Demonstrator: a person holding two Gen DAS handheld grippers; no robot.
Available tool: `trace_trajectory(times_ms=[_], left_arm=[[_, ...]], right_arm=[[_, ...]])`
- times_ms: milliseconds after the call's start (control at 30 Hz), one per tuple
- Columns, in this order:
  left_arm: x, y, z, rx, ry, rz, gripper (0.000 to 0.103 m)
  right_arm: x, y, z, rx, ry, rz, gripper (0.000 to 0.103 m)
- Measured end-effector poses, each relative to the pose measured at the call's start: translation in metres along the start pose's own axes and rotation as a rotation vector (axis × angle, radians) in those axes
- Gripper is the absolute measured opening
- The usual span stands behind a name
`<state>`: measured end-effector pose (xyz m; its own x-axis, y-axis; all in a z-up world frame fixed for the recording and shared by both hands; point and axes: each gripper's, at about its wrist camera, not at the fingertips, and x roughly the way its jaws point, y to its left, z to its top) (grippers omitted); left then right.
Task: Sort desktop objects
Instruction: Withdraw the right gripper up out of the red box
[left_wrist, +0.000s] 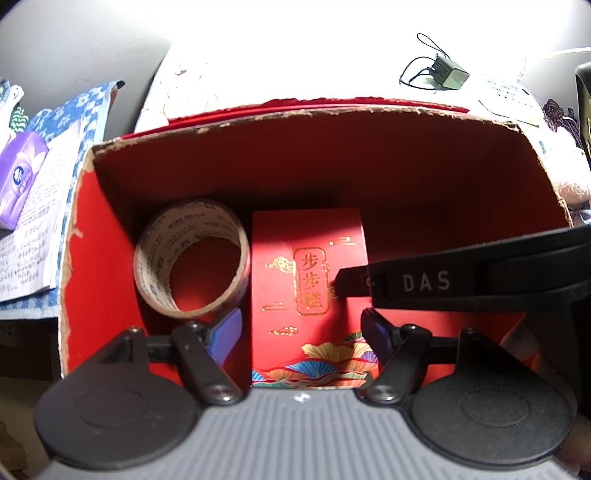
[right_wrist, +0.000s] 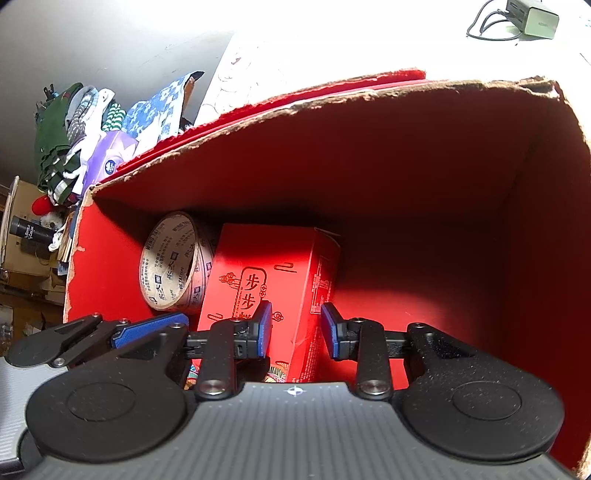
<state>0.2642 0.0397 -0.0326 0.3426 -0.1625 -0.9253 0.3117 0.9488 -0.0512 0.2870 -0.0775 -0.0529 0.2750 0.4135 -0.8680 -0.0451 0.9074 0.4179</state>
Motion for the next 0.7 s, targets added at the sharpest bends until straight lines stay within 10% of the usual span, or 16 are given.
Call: trace_trajectory(times_ms=[700], left_arm=[[-0.0026, 0.0008, -0.0010, 0.010, -0.015, 0.000, 0.076]], right_arm=[[-0.0045, 0.0026, -0.0015, 0.001, -0.036, -0.039, 0.033]])
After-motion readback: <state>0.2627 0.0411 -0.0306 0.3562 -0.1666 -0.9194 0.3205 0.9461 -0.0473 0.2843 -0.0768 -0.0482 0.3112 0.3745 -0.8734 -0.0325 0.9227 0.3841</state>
